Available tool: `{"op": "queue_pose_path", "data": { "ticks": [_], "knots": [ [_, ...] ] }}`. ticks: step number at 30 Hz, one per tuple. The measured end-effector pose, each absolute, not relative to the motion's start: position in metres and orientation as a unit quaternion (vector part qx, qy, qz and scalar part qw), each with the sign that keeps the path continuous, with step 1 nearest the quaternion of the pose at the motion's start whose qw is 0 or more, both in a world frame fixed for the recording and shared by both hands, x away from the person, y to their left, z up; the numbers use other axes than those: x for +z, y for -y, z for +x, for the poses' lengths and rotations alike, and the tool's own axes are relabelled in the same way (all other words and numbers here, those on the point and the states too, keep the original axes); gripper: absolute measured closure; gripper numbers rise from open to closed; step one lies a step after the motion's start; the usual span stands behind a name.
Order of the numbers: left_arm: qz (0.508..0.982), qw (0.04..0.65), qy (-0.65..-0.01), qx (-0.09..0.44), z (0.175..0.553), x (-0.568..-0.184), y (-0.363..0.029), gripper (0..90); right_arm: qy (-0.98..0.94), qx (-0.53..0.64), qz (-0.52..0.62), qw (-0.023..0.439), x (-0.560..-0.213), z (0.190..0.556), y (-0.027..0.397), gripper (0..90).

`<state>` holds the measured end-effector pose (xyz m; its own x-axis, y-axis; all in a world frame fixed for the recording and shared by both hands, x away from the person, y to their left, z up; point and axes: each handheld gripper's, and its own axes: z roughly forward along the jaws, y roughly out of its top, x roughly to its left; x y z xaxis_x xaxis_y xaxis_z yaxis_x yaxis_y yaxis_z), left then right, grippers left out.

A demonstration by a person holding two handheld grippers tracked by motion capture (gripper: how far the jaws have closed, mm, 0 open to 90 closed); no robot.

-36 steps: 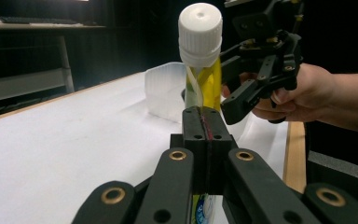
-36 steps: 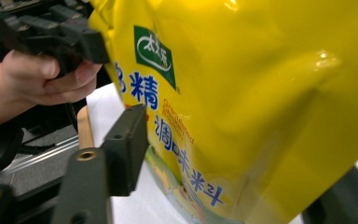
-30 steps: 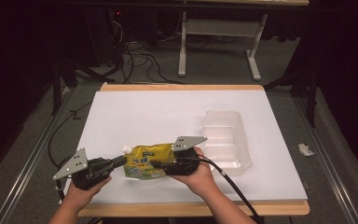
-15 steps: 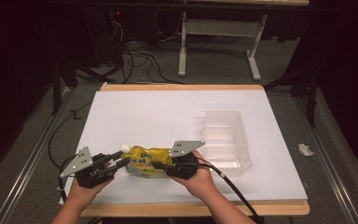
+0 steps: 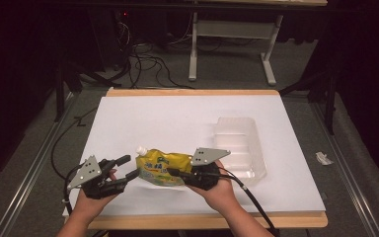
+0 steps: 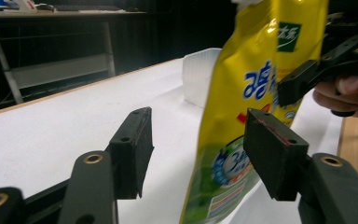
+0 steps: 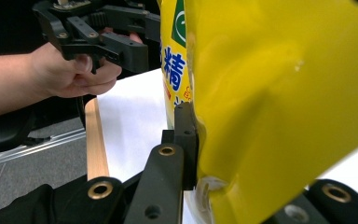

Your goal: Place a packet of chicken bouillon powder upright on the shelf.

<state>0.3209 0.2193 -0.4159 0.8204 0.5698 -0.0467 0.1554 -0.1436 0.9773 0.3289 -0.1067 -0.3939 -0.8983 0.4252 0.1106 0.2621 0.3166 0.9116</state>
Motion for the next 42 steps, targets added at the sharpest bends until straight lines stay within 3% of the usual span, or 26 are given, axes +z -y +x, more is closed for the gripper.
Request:
{"op": "queue_pose_path", "data": {
  "ticks": [22,42],
  "knots": [
    [0.743,0.531,-0.349,0.209,0.317,-0.435,-0.2,33.8,-0.774,0.592,0.207,0.088,-0.368,0.315,0.156,86.8],
    [0.76,0.513,-0.34,0.21,0.32,-0.441,-0.203,30.2,-0.751,0.611,0.224,0.112,-0.346,0.318,0.197,86.8]
  ]
}}
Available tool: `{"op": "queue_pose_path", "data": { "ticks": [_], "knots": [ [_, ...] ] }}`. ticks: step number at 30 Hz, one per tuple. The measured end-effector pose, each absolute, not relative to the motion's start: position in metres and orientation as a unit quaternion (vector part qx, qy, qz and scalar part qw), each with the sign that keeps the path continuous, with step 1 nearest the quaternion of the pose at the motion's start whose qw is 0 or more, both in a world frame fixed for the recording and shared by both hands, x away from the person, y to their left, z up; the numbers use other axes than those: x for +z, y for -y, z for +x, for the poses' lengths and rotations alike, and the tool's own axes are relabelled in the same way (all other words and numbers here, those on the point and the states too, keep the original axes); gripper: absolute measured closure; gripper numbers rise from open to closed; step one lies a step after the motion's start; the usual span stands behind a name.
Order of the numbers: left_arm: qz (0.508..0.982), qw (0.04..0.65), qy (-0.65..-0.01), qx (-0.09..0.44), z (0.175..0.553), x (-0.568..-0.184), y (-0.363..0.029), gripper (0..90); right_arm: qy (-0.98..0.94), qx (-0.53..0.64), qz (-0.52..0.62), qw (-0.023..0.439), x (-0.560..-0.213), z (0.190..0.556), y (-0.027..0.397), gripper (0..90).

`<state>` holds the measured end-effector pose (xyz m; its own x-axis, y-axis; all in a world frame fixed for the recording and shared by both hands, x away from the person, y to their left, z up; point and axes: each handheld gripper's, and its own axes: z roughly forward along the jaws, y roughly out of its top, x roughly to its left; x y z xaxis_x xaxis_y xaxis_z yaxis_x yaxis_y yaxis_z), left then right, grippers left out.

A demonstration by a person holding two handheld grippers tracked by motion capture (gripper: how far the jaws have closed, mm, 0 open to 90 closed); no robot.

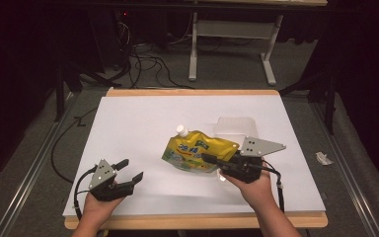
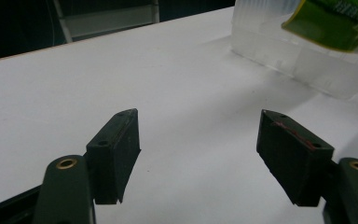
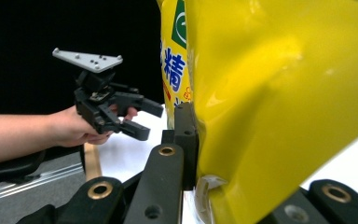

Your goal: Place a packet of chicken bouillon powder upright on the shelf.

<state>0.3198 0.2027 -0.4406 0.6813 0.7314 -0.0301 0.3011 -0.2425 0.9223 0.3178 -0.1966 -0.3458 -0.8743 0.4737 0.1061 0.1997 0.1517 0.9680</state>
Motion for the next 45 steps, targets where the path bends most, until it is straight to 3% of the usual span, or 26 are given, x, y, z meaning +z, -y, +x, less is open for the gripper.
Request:
{"op": "queue_pose_path", "data": {
  "ticks": [45],
  "knots": [
    [0.761,0.517,-0.333,0.206,0.322,-0.441,-0.203,29.8,-0.709,0.606,0.305,0.193,-0.327,0.315,0.296,86.8]
  ]
}}
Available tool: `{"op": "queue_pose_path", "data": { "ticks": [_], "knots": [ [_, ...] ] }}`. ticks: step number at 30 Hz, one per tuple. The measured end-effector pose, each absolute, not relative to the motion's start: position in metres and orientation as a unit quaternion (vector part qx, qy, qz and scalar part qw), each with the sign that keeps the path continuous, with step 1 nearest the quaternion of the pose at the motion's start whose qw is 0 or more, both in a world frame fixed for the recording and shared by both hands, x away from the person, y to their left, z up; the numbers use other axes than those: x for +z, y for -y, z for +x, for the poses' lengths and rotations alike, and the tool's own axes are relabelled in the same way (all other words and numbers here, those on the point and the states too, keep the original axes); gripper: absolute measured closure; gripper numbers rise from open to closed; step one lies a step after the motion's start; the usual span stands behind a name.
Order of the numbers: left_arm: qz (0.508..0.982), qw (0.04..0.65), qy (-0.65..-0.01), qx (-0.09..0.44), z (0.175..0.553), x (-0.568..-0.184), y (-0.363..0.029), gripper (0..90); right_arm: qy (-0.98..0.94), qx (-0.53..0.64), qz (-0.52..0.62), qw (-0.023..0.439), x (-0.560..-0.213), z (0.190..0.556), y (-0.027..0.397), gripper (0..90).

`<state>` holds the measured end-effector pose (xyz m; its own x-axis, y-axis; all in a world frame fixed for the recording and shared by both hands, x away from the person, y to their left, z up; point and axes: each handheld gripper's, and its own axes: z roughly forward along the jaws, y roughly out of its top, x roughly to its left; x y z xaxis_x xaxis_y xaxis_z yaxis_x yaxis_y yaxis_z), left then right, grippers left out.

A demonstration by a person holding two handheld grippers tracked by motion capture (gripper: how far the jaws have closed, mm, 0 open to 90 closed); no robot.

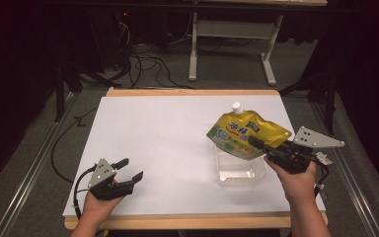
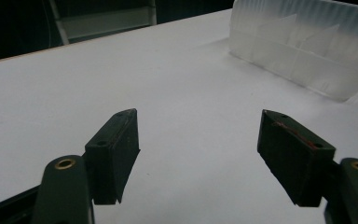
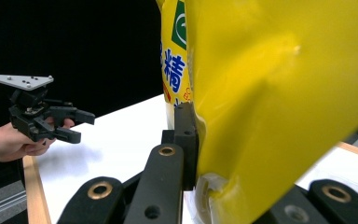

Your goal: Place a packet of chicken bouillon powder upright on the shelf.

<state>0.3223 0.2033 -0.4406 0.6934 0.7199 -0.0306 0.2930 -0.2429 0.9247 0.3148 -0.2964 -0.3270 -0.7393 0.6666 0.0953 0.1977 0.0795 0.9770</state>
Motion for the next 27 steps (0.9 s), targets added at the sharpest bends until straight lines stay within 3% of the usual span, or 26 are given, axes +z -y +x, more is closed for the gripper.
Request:
{"op": "queue_pose_path", "data": {
  "ticks": [9,27],
  "knots": [
    [0.76,0.519,-0.331,0.207,0.322,-0.44,-0.204,29.8,-0.71,0.595,0.317,0.202,-0.331,0.317,0.308,86.8],
    [0.762,0.518,-0.332,0.203,0.322,-0.441,-0.203,29.7,-0.718,0.568,0.344,0.209,-0.355,0.363,0.32,86.8]
  ]
}}
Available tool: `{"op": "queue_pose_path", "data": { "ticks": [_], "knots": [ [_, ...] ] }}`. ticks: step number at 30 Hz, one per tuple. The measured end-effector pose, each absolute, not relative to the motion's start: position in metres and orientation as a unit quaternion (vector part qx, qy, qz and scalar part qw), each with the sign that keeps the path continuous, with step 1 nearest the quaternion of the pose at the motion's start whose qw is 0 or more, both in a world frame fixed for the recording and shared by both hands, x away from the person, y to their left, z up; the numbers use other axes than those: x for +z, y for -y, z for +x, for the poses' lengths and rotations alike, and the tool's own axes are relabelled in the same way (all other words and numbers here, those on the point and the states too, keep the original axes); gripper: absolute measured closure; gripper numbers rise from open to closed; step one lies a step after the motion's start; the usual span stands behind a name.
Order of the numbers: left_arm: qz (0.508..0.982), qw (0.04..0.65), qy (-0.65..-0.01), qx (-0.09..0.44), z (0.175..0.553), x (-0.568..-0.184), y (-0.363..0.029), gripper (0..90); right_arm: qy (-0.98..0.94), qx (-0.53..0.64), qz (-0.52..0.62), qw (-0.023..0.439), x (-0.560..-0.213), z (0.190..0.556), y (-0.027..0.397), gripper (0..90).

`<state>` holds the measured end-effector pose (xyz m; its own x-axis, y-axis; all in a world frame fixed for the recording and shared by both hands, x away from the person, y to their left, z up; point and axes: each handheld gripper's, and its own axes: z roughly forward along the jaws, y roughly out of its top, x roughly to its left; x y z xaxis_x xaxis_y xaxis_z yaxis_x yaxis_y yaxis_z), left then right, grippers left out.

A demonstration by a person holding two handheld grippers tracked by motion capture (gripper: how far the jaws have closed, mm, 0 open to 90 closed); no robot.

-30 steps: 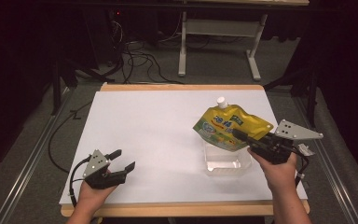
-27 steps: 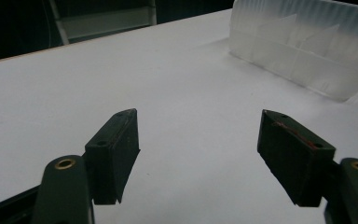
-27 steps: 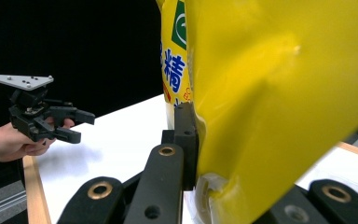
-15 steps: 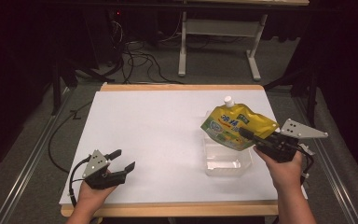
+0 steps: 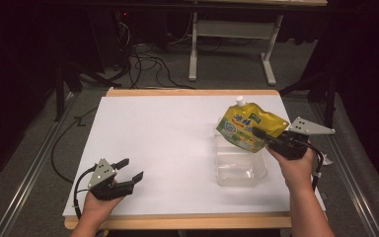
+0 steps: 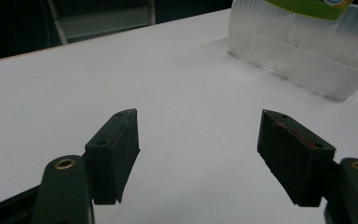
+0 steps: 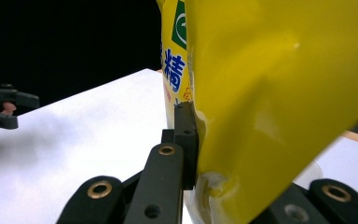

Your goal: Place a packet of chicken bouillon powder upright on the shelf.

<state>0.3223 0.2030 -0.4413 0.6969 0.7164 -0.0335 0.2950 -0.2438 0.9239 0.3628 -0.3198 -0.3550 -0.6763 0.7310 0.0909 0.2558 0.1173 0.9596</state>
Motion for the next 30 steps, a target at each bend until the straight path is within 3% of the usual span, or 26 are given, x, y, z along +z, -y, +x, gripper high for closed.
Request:
{"op": "queue_pose_path", "data": {
  "ticks": [30],
  "knots": [
    [0.766,0.516,-0.329,0.199,0.324,-0.443,-0.202,29.8,-0.75,0.516,0.378,0.167,-0.372,0.377,0.312,85.8]
  ]
}}
